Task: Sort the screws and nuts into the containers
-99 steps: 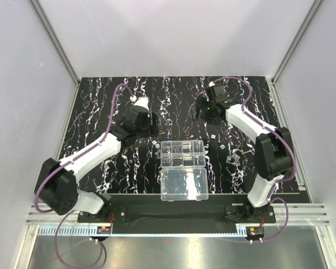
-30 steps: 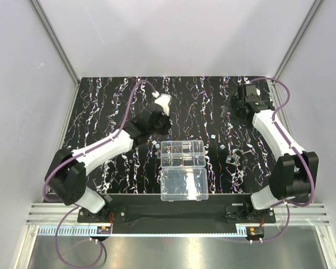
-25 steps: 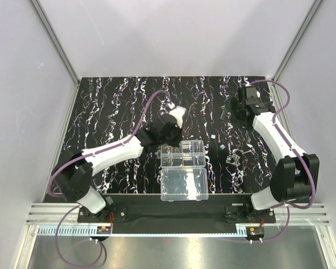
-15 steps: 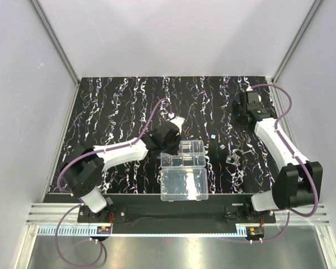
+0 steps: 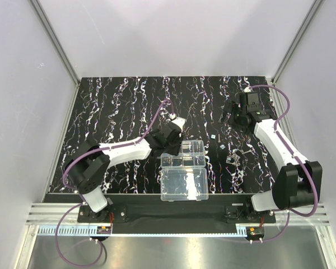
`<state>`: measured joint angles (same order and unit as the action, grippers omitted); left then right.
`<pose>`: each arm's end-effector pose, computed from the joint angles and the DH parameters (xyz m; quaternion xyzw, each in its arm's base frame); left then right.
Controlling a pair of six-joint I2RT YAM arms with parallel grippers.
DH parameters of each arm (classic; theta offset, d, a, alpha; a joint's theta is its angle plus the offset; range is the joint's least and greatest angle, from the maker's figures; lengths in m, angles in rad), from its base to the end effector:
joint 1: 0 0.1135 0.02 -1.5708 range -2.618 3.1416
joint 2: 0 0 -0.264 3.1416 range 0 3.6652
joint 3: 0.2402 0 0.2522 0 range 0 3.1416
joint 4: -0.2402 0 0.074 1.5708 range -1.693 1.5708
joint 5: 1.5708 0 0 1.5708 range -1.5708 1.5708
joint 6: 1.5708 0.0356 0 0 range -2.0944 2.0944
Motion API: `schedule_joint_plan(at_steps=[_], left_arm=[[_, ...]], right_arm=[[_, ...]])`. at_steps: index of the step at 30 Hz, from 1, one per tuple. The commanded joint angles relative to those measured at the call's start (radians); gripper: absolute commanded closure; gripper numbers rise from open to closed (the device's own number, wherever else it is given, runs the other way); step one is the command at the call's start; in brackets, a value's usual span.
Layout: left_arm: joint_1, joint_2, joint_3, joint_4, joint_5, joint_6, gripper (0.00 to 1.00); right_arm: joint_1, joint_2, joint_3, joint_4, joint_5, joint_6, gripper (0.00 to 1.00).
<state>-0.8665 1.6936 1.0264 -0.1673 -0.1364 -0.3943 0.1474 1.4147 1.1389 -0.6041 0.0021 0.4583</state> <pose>0.2337 -0.2676 0.1901 0.1939 0.9107 -0.1603 0.3275 0.2976 0.0441 0.2808 0.1460 0.9295 0.1000 0.3235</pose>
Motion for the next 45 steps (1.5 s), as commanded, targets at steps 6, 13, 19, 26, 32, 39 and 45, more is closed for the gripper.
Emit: schedule_joint_plan(at_steps=[6,13,19,26,32,39,45], left_arm=[[0.015,-0.058,0.13,-0.012,-0.048,0.077,0.44],[0.06,0.096,0.325,-0.031,0.003,0.152,0.42],[0.061,0.282,0.463,-0.046,0.066,0.238,0.42],[0.087,0.385,0.5,-0.009,0.061,0.238,0.44],[0.096,0.445,0.523,0.014,0.057,0.23,0.45],[0.124,0.498,0.549,0.019,0.063,0.212,0.46],[0.129,0.524,0.546,0.012,0.064,0.218,0.53]], right_arm=[[-0.005,0.012,0.001,0.063,-0.076,0.016,0.0],[-0.006,-0.008,0.013,0.041,-0.013,-0.004,0.0],[-0.008,-0.005,0.039,-0.003,0.061,-0.015,0.0],[-0.017,-0.063,0.051,-0.016,0.096,-0.021,0.0],[-0.019,-0.072,0.056,-0.029,0.114,-0.027,0.0],[-0.019,-0.054,0.051,-0.031,0.102,-0.02,0.0],[-0.019,-0.051,0.056,-0.034,0.11,-0.021,0.0]])
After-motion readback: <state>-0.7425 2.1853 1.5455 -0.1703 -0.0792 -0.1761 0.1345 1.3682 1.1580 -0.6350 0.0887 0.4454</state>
